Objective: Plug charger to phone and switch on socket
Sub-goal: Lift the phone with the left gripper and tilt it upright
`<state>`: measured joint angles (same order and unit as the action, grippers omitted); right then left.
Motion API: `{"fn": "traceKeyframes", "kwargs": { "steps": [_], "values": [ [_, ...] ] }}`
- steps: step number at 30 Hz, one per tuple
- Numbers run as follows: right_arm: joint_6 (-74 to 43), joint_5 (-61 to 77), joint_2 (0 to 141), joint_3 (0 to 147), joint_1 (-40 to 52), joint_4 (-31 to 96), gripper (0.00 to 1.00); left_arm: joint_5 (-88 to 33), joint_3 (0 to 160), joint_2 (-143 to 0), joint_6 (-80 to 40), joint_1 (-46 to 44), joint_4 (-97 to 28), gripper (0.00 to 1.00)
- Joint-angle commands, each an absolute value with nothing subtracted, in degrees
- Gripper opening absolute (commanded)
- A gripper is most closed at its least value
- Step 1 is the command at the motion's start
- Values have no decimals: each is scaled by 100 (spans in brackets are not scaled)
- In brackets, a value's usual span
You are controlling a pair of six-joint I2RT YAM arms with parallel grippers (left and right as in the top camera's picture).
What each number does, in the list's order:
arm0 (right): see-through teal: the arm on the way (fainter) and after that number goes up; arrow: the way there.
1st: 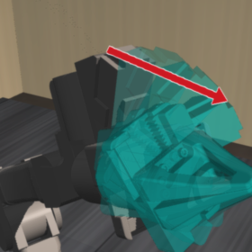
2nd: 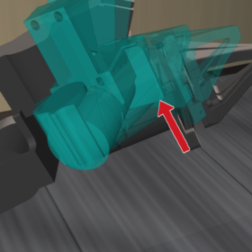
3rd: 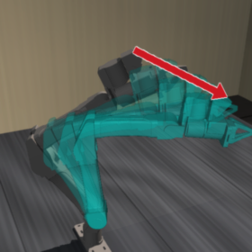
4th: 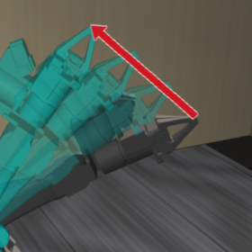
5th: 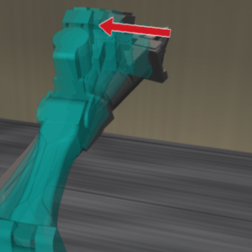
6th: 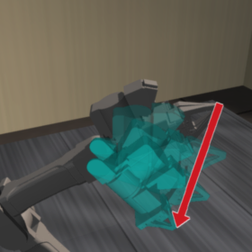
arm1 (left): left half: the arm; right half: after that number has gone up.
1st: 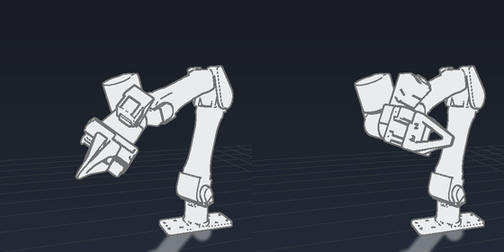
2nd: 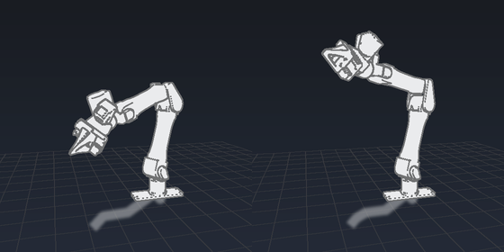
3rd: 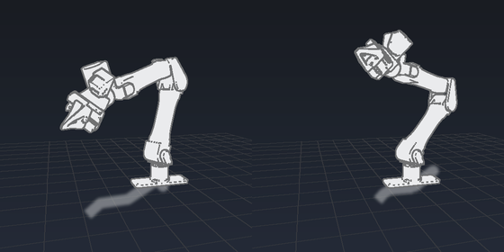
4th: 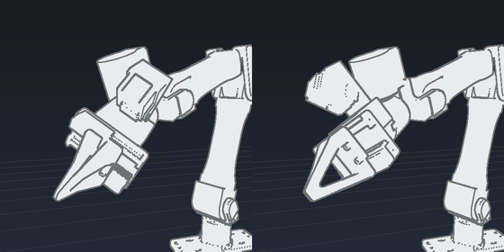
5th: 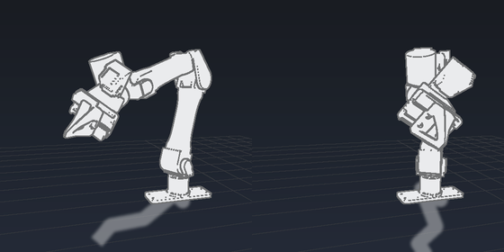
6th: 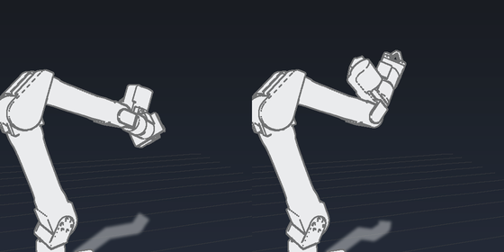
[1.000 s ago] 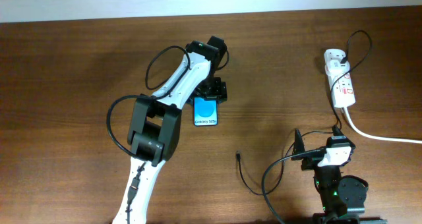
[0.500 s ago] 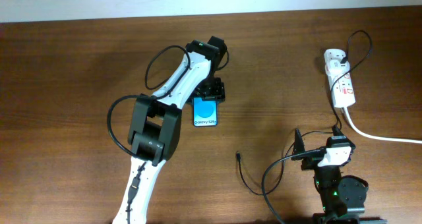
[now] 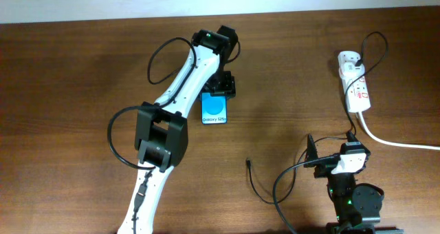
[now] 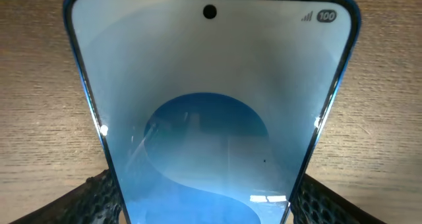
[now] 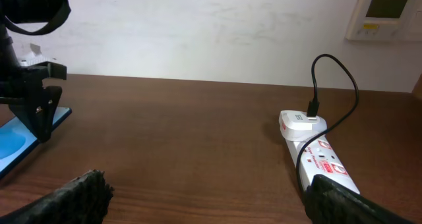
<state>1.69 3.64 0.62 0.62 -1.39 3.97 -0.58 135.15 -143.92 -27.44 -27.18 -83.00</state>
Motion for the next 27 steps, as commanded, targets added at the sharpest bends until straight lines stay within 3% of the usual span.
{"fn": "traceKeyframes", "kwargs": {
  "steps": [1, 21, 27],
  "values": [
    [148, 316, 19, 32, -104, 432, 98, 19, 13662, -14387, -2733, -2681, -8416, 79],
    [150, 316, 19, 32, -102, 432, 98, -561, 13662, -14387, -2687, -2495, -8517, 79],
    [150, 316, 21, 32, -104, 432, 99, -1319, 13662, -14387, -2324, -2263, -8473, 77]
  ]
}}
